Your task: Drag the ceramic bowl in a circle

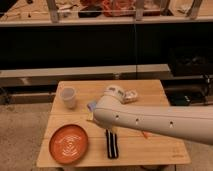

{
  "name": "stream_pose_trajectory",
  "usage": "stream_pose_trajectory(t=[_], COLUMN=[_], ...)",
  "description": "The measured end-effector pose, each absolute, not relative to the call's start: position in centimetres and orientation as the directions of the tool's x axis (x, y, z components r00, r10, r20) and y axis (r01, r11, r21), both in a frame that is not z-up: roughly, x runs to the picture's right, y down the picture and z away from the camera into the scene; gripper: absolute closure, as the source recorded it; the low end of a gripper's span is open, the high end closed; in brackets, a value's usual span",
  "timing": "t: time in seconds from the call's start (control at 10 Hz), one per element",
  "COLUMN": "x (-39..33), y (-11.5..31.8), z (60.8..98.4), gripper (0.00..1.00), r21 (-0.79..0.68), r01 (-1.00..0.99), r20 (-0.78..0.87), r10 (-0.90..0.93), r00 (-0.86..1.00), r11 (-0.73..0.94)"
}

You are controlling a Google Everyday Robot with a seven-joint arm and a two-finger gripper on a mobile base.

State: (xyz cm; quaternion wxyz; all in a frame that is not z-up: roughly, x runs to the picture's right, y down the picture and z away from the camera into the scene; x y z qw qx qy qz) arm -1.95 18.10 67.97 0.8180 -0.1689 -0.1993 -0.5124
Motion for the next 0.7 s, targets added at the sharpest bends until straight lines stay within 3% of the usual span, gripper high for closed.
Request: stream_pose_trajectory(t=[0.7], x=[-4.5], y=[20.3], z=[69.9], gripper=[0.20], r21=[0.028], r01=[0.942], r20=[0.566], r10=[-0.783], r00=[0.260], r11=[0.334])
